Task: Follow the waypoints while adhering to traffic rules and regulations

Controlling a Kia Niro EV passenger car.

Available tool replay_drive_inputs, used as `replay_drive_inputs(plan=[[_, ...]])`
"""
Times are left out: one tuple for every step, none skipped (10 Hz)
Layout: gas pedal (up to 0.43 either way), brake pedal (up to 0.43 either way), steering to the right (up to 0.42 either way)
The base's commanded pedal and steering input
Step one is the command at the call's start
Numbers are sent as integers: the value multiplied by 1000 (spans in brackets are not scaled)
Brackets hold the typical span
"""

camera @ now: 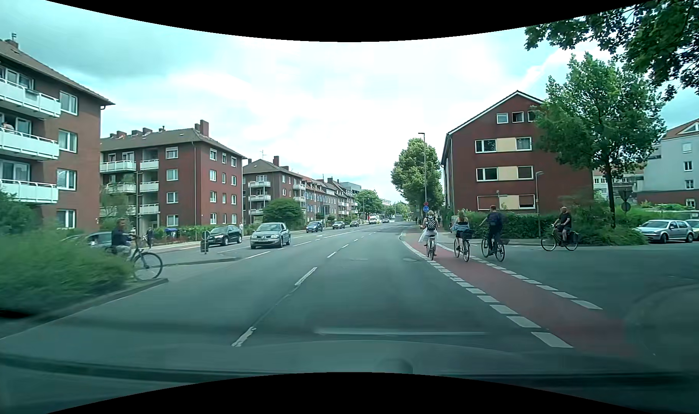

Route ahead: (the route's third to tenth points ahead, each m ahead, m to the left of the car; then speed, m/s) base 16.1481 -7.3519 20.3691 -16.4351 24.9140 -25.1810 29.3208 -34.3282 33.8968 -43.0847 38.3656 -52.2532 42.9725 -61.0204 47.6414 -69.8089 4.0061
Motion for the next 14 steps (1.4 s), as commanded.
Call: replay_drive_inputs(plan=[[87,18,190],[87,18,213],[87,18,235],[87,18,249],[87,18,260],[98,18,275],[110,18,295],[118,18,312],[130,18,336],[130,18,356],[138,18,366],[150,18,375],[150,18,377],[150,18,377]])
